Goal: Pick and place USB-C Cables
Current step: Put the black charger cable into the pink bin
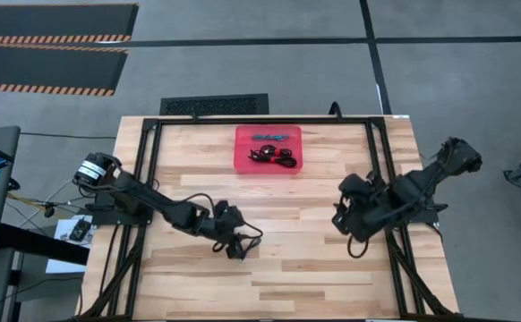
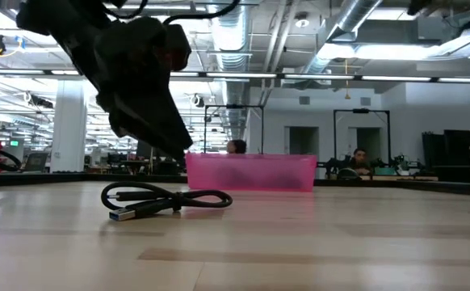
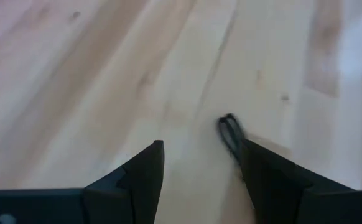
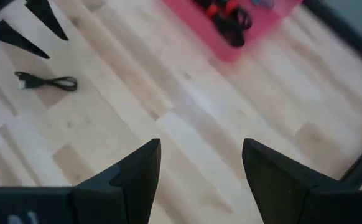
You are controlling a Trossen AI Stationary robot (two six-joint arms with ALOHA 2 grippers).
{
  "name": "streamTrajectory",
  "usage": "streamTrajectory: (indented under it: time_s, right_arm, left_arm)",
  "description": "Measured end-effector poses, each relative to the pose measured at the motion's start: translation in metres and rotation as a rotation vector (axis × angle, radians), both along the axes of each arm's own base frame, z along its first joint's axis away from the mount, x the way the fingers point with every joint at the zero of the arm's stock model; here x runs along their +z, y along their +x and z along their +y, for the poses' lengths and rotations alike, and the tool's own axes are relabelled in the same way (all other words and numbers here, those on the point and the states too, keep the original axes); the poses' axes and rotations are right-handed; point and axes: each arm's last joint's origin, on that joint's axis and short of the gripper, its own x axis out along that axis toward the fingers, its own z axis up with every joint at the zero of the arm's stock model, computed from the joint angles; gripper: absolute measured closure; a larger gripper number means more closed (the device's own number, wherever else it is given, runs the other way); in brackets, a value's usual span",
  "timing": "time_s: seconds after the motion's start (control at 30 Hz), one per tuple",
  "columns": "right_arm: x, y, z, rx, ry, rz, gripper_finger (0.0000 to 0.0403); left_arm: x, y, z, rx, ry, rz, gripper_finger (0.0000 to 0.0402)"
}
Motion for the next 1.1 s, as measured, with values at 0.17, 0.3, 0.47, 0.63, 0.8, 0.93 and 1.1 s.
streamTrajectory:
  time_s: [0.17, 0.3, 0.47, 0.63, 0.8, 0.93, 1.1]
  right_arm:
    - [-0.010, -0.001, 0.012, 0.065, -0.001, -0.007, 0.0154]
    - [-0.013, -0.003, 0.016, 0.111, -0.019, 0.005, 0.0154]
    - [-0.015, -0.005, 0.020, 0.132, -0.040, -0.002, 0.0154]
    - [-0.022, -0.008, 0.028, 0.173, -0.041, -0.001, 0.0154]
    - [-0.027, -0.013, 0.037, 0.201, -0.012, 0.001, 0.0154]
    - [-0.027, -0.016, 0.041, 0.213, -0.008, -0.002, 0.0154]
    - [-0.027, -0.017, 0.043, 0.223, -0.007, -0.003, 0.0154]
  left_arm:
    - [0.000, -0.002, -0.008, 0.028, -0.060, -0.010, 0.0208]
    - [0.001, -0.006, -0.018, 0.103, -0.131, -0.033, 0.0208]
    - [0.002, -0.012, -0.028, 0.141, -0.067, -0.071, 0.0208]
    - [0.003, -0.013, -0.028, 0.194, 0.010, -0.116, 0.0208]
    - [0.004, -0.012, -0.027, 0.240, 0.037, -0.145, 0.0208]
    - [0.004, -0.012, -0.026, 0.237, 0.049, -0.145, 0.0208]
    - [0.004, -0.012, -0.027, 0.232, 0.049, -0.143, 0.0208]
